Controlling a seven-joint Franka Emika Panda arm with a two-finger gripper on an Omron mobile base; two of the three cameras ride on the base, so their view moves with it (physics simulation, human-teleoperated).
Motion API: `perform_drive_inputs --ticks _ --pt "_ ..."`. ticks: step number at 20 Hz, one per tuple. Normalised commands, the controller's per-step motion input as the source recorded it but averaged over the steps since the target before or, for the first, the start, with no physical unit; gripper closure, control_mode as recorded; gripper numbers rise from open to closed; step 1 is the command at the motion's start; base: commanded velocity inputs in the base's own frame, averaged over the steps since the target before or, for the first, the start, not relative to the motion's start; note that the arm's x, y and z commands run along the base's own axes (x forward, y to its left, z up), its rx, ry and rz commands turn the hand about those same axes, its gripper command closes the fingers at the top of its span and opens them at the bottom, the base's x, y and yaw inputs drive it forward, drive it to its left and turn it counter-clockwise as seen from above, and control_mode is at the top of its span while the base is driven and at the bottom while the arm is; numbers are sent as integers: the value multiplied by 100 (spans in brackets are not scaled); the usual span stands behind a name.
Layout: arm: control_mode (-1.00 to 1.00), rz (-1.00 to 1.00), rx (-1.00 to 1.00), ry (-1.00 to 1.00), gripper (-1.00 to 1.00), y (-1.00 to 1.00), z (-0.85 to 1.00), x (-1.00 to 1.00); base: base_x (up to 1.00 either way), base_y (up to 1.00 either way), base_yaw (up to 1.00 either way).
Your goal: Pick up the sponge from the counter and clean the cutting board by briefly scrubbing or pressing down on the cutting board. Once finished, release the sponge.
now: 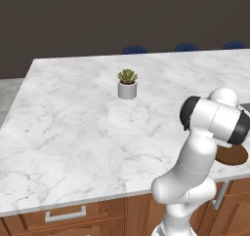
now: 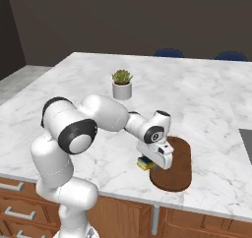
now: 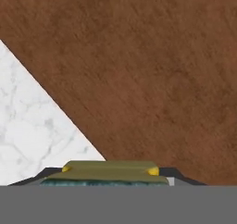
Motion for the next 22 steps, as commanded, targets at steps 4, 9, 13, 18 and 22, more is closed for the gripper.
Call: perform_drive_inputs --ticks 4,9,13,18,22 --pt "-100 0 0 0 100 31 0 57 0 0 0" --pt "-100 0 -1 -1 100 66 0 20 0 0 0" --pt "-100 0 -7 -8 100 73 0 -21 0 0 0" --pt "-100 0 -8 -3 100 38 2 -50 0 0 0" --pt "-100 0 -4 -1 100 29 0 0 0 0 0"
